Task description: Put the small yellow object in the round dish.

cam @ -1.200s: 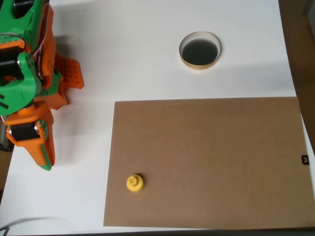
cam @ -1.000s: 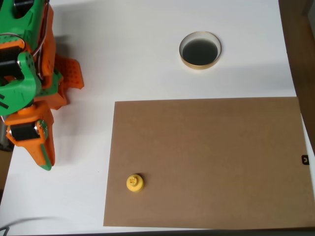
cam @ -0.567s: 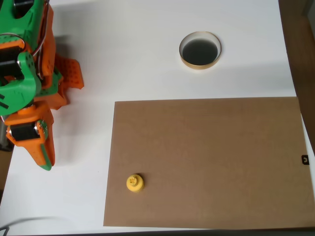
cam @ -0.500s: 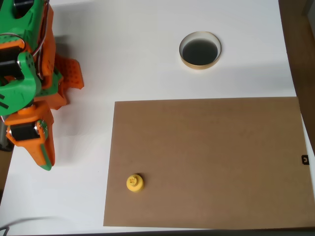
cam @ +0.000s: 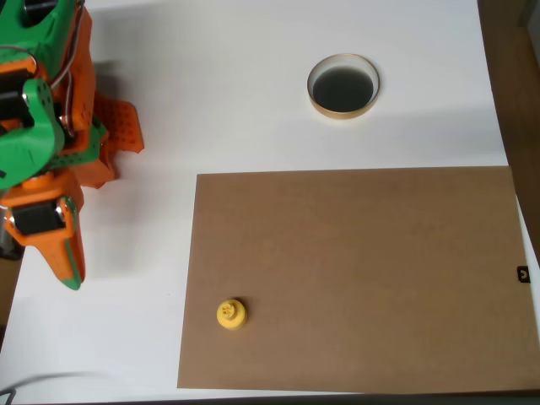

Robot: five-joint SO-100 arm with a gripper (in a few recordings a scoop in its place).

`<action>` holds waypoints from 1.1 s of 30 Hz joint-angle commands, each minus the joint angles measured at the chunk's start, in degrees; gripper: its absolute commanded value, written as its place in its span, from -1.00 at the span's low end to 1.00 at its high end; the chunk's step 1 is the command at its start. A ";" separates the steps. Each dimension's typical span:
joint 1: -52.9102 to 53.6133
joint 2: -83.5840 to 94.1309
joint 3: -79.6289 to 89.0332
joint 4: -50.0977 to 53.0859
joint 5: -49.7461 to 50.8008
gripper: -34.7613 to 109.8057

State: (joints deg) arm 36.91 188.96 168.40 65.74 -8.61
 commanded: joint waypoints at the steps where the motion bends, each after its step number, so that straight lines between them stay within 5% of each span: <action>1: 0.26 1.67 -6.24 1.14 -0.79 -0.50; 6: 4.39 1.67 -8.35 -1.23 4.57 -0.39; 8: 4.57 1.67 -8.79 -3.25 -6.94 -0.32; 15: 1.76 -0.35 -12.57 -3.43 -9.05 -0.29; 25: -1.67 -34.19 -34.19 -4.48 -6.15 -0.21; 33: -9.05 -43.24 -43.15 0.18 -7.82 -0.17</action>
State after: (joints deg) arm 29.88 147.74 131.57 64.34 -15.64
